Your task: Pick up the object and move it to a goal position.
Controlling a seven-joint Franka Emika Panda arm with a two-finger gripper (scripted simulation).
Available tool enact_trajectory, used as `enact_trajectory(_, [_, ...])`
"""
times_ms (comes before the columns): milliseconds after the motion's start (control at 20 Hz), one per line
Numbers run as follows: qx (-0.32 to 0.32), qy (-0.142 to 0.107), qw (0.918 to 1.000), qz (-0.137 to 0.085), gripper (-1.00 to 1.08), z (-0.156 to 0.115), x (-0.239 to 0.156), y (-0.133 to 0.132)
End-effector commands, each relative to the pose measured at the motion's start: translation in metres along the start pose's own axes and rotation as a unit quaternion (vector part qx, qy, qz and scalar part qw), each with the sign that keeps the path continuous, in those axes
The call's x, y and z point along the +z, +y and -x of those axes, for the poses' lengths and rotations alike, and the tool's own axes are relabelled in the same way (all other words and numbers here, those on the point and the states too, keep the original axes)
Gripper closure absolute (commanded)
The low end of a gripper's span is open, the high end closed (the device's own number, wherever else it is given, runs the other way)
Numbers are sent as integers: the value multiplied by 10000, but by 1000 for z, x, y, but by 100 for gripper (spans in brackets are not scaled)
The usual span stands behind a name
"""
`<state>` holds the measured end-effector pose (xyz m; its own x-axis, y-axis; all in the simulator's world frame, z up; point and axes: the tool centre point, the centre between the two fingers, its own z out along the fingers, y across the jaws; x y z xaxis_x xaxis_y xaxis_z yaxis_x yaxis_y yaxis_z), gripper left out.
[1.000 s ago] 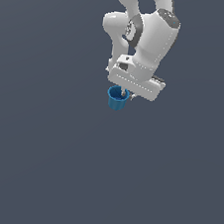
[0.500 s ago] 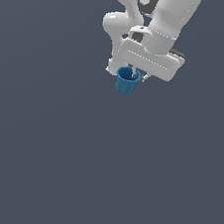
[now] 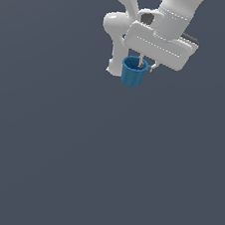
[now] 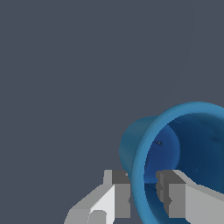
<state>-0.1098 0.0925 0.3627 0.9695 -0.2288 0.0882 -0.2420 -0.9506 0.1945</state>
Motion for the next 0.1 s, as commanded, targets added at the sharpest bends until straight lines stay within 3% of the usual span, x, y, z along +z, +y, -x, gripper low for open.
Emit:
enact_trajectory(0, [3, 6, 10000, -3, 108, 0, -5, 0])
enact_trajectory(50, [3, 6, 10000, -3, 108, 0, -5, 0])
